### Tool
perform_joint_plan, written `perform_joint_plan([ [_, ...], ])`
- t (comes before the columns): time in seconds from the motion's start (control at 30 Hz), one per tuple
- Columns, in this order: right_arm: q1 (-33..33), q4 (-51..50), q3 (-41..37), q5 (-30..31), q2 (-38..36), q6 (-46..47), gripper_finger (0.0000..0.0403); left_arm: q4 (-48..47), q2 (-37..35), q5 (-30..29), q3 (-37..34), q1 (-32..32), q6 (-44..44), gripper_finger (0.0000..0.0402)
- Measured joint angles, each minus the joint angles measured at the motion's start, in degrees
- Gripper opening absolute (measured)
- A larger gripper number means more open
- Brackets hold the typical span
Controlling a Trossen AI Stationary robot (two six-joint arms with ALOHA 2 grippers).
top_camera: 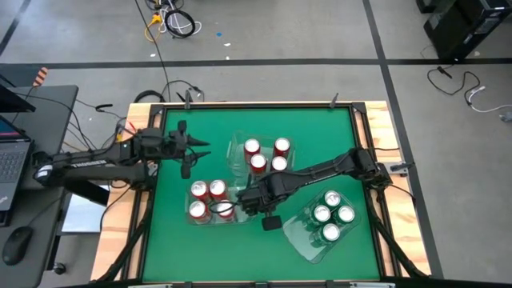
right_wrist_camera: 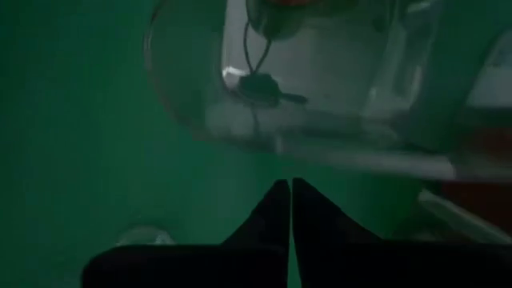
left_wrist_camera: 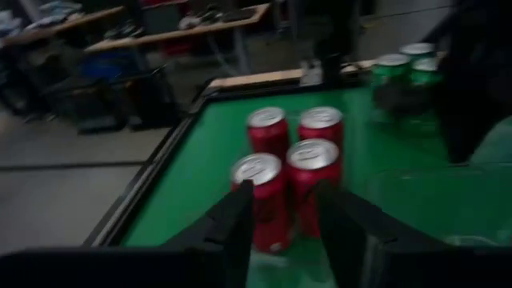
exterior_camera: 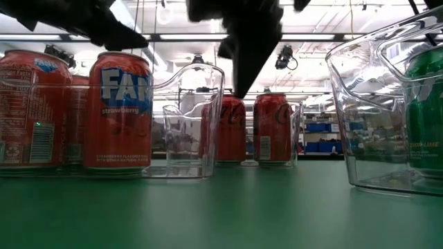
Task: Sort soda cans
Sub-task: Adjust the bottom left transparent bin
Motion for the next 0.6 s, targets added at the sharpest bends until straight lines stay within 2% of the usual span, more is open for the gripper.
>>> perform_joint_plan([
  [0.27, -2.1, 12.2, -6.9, -1.3, 0.0, -0.3, 0.0001, 0.1, 0.0, -3.8, 0.0, -7.8, 0.8, 0.0011],
  [0.6, -5.4, 31.6, -13.2, -1.3, 0.0, -3.1, 0.0000, -0.1, 0.0, -3.7, 0.0, -18.1, -0.1, 0.0002],
])
